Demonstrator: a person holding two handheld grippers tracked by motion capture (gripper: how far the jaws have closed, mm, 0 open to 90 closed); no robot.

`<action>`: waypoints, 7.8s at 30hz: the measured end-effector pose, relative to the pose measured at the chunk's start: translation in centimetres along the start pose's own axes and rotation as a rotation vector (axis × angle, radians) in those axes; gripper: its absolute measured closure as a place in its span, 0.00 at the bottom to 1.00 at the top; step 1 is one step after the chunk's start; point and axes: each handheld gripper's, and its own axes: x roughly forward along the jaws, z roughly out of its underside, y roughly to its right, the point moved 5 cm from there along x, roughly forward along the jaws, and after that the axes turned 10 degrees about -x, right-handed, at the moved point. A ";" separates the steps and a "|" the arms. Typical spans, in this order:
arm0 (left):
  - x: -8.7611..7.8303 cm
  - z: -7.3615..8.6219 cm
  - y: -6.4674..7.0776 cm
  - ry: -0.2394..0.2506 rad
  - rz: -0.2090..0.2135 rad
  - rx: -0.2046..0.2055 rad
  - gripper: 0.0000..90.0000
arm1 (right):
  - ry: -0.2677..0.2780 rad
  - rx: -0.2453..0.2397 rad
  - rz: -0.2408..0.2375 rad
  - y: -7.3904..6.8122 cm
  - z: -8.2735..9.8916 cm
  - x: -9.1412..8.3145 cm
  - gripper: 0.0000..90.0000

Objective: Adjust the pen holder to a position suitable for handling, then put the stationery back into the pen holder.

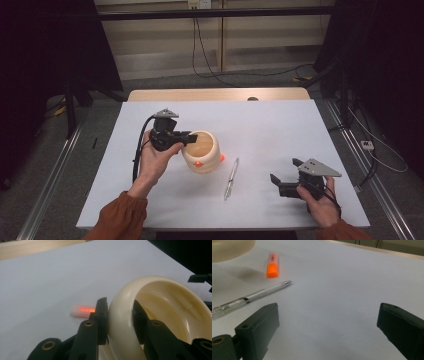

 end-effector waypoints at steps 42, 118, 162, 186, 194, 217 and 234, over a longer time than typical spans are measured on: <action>2.7 4.4 0.4 -0.119 -0.003 -0.072 0.78 | -0.007 -0.012 -0.015 -0.2 0.0 0.1 0.04; -7.6 1.2 -6.9 0.220 -0.078 0.103 0.07 | -0.003 -0.012 -0.028 -0.2 -0.1 0.3 0.04; -4.5 4.8 -13.8 -0.244 -0.204 0.159 0.14 | -0.006 -0.023 -0.045 -0.5 -0.1 0.4 0.04; -2.4 6.6 -15.6 -0.440 -0.226 0.174 0.61 | -0.007 -0.030 -0.044 -0.5 -0.1 0.4 0.04; -2.1 6.5 -15.7 -0.462 -0.236 0.161 0.67 | -0.008 -0.032 -0.044 -0.5 -0.1 0.4 0.04; -2.3 6.6 -15.1 -0.462 -0.243 0.208 0.73 | -0.009 -0.033 -0.047 -0.6 -0.1 0.4 0.04; -3.7 5.3 -13.4 -0.342 -0.145 0.179 0.73 | -0.008 -0.032 -0.046 -0.6 -0.1 0.5 0.04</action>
